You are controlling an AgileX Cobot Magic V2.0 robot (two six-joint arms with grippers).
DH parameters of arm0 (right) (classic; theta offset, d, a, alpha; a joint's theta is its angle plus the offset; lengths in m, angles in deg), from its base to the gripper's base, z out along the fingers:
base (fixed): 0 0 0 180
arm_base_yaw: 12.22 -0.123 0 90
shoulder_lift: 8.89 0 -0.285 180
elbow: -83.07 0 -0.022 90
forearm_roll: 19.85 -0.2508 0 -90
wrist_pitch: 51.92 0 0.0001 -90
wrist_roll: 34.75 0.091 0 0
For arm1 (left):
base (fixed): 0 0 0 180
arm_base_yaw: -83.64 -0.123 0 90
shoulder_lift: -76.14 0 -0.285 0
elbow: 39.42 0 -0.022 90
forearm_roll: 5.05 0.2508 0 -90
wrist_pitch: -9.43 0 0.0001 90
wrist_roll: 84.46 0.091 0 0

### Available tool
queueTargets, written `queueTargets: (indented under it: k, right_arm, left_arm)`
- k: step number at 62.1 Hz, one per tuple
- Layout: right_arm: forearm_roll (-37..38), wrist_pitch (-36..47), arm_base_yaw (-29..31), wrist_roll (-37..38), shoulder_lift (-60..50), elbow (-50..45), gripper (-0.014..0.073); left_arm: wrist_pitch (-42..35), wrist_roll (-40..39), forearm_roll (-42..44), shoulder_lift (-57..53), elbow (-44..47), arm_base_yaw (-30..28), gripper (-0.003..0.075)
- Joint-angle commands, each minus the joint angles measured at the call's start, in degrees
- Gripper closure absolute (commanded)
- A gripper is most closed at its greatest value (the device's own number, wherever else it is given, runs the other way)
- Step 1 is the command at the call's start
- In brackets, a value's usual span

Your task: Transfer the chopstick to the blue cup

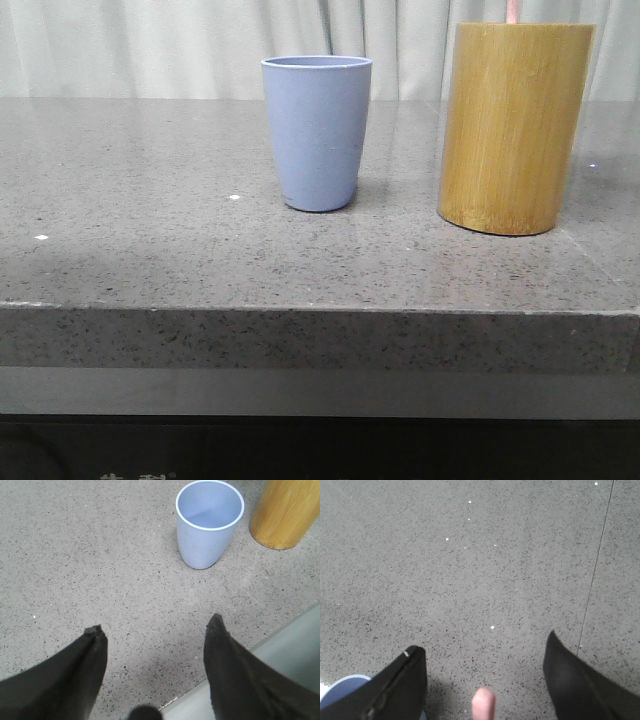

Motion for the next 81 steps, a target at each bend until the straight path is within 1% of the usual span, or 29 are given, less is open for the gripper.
queueTargets:
  k: [1,6,11,23,31,46,68,81]
  right_arm:
    - [-1.66,3.93,-0.01,-0.93,-2.32,2.16,0.0176]
    - [-1.66,3.53,-0.01,-0.93,-2.32,2.16,0.0299]
    - [-1.73,3.26,-0.01,-0.93,-2.32,2.16,0.0387]
    - [-1.73,3.25,-0.01,-1.07,-2.58,2.16,0.0529]
    - [-1.73,3.25,-0.01,-1.37,-2.88,2.21,0.0603]
    - [-1.73,2.81,-0.01,-2.25,-3.72,4.54,0.0613]
    - [-1.73,2.92,-0.01,-3.06,-9.28,13.2,0.0613]
    - [-1.86,5.98,-0.14,-4.61,-14.45,14.4,0.0613]
  left_arm:
    - [-4.24,-0.49,-0.03,-0.47,-1.35,-0.11,0.0298]
    - [-4.53,-0.49,-0.03,-0.47,-1.35,-0.11,0.0298]
    - [-4.53,-0.49,-0.03,-0.47,-1.35,-0.11,0.0298]
    - [-4.53,-0.49,-0.03,-0.47,-1.35,-0.11,0.0298]
    - [-4.53,-0.49,-0.03,-0.47,-1.35,-0.11,0.0298]
    - [-4.53,-0.49,-0.03,-0.47,-1.35,-0.11,0.0298]
    - [-4.53,-0.49,-0.03,-0.47,-1.35,-0.11,0.0298]
    - [-4.61,-0.49,-0.03,-0.47,-1.35,-0.11,0.0298]
